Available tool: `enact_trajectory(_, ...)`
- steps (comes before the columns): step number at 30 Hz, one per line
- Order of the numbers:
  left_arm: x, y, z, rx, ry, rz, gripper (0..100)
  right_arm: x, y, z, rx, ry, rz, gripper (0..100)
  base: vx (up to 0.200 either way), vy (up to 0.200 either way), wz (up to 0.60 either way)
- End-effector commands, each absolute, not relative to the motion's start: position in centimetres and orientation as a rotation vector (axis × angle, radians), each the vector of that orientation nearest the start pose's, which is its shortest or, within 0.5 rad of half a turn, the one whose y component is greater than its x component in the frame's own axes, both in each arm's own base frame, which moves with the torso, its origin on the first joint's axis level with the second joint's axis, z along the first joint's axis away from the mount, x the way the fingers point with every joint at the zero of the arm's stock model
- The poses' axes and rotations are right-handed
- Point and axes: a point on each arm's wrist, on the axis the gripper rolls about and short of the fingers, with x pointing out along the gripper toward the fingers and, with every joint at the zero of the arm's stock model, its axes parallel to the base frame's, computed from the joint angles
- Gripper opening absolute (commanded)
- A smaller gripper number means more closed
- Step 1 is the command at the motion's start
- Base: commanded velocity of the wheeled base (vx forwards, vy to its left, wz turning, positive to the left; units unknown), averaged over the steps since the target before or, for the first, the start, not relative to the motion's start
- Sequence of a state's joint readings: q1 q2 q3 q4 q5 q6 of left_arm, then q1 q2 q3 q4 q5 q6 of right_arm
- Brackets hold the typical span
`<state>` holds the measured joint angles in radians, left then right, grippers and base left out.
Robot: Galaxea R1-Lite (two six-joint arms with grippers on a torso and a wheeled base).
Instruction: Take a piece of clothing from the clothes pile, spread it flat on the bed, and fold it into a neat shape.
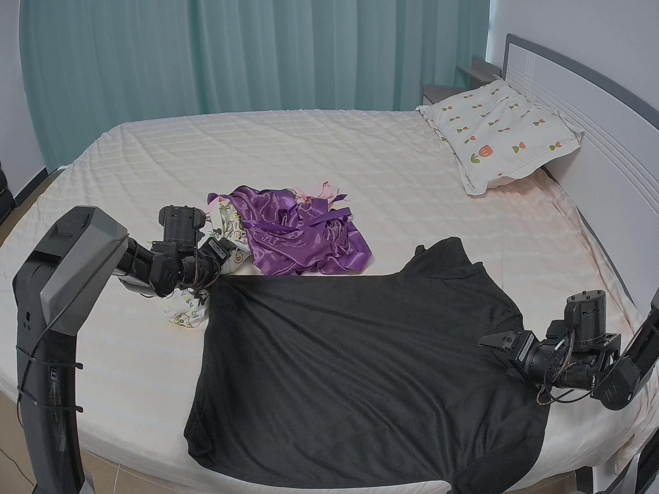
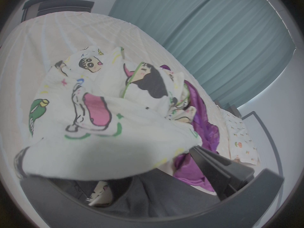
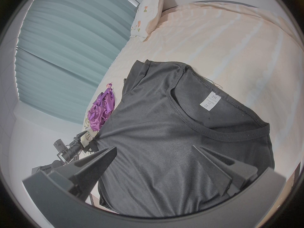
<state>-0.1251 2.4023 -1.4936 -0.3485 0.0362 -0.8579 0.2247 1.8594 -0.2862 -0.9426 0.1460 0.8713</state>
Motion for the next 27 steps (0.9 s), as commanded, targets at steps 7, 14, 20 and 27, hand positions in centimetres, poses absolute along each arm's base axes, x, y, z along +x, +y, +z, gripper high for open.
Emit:
enact_trajectory(7,44.6,-5.3,11.0,-0.817,0.515,0.07,100,23.5,5.7,5.5,0.809,0.739,0.067,100,0.0,0.0,0.0)
enact_trajectory(14,43.8,-5.3,11.2,-0.801,0.543,0.014,100,23.3,5.7,5.8,0.811,0.73,0.075,100,0.0,0.0,0.0)
enact_trajectory(20,42.9,-5.1,10.0,-0.67,0.587,0.004,100,23.3,5.8,5.8,0.811,0.731,0.076,100,0.0,0.0,0.0)
enact_trajectory(27,41.7,-4.6,12.3,-0.673,0.549,-0.006,100,23.3,5.8,5.8,0.81,0.734,0.076,100,0.0,0.0,0.0)
